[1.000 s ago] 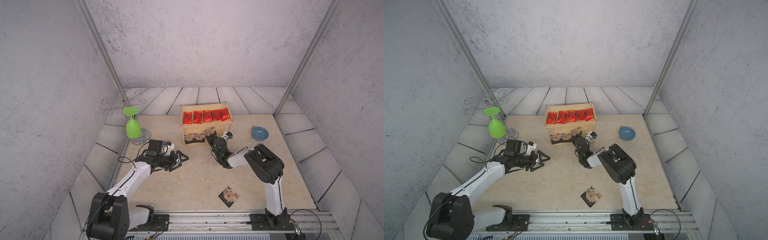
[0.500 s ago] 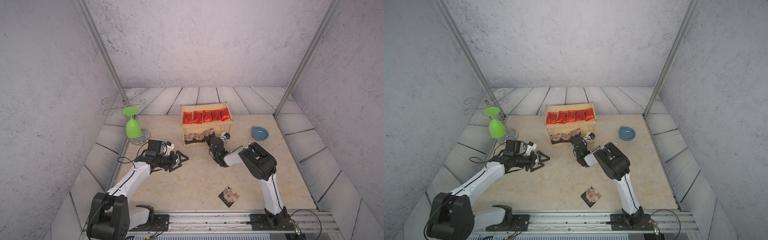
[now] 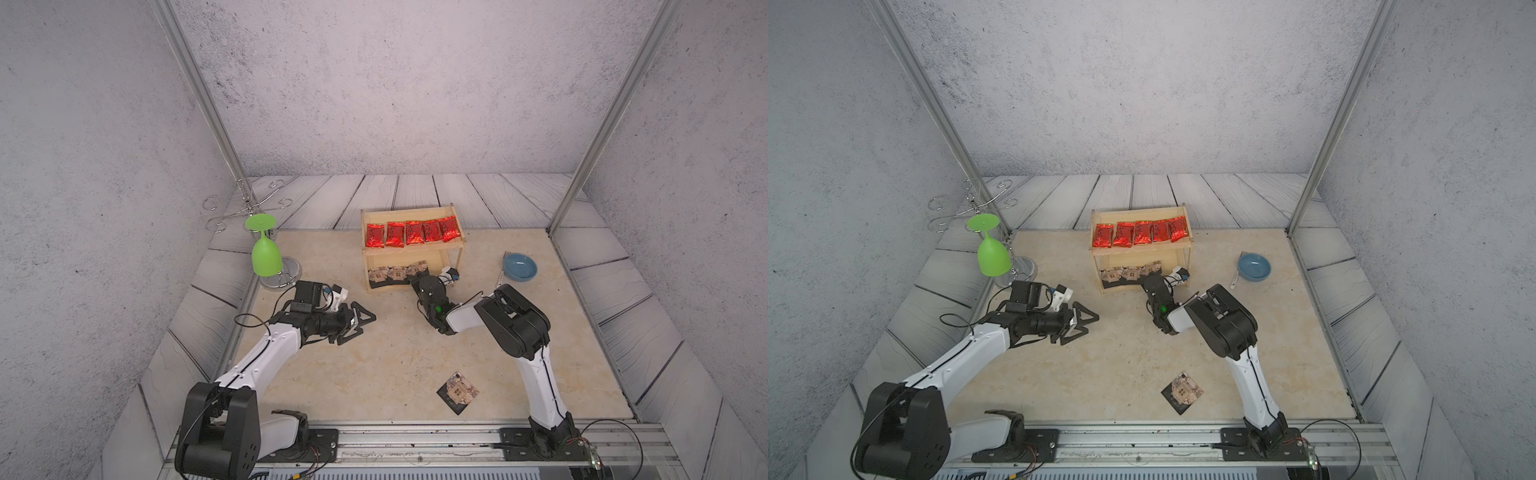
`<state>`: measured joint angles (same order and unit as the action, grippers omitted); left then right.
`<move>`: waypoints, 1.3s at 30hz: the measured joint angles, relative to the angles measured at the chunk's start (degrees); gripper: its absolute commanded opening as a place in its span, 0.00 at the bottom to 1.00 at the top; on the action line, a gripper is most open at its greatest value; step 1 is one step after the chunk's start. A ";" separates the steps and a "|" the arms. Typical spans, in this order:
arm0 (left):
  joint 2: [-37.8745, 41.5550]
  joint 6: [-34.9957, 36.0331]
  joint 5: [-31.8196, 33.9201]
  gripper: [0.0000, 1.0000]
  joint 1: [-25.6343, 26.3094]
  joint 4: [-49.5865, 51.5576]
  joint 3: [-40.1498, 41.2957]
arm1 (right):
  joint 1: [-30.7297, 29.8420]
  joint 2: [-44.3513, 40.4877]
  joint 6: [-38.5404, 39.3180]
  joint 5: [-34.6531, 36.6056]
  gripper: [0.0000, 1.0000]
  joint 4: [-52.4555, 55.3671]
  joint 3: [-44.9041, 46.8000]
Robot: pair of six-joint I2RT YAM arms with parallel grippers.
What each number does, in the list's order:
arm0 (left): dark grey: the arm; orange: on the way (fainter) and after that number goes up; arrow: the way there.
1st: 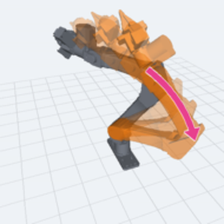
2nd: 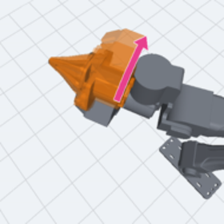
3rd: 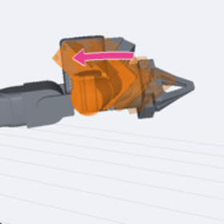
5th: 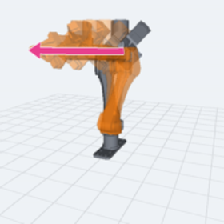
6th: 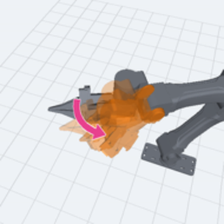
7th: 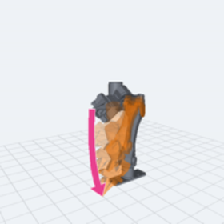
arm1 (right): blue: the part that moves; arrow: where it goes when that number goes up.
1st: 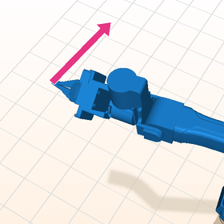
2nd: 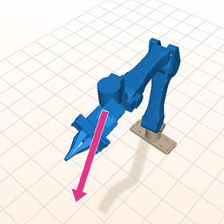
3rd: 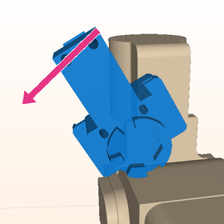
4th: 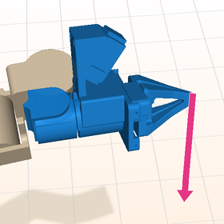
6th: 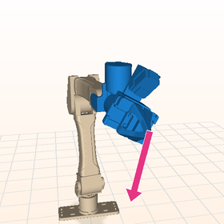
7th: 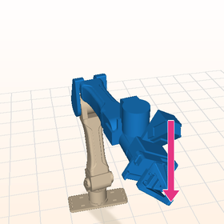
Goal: Place the tea bags on the shelf by color
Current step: Place the tea bag on the shelf.
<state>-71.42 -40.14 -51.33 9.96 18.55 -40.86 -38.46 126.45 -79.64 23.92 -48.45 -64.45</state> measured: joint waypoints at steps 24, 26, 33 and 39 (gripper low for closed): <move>0.02 -1.31 -0.83 0.76 -0.96 -1.95 0.63 | -0.37 -7.69 -2.16 -1.51 0.60 21.27 -1.88; 0.02 -1.31 -0.83 0.76 -1.09 -2.10 0.63 | -0.37 -8.28 -2.29 -1.55 0.61 23.50 -2.25; 0.02 -1.46 -0.83 0.75 -1.33 -2.19 0.63 | -0.37 -10.69 -1.11 -5.57 0.59 31.21 -2.34; 0.02 0.07 0.63 0.76 -1.03 -0.07 0.33 | -0.90 -22.53 8.66 -13.81 0.56 41.13 2.49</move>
<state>-71.40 -40.07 -50.70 8.93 18.48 -40.53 -39.35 103.92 -70.98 10.11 -7.31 -61.95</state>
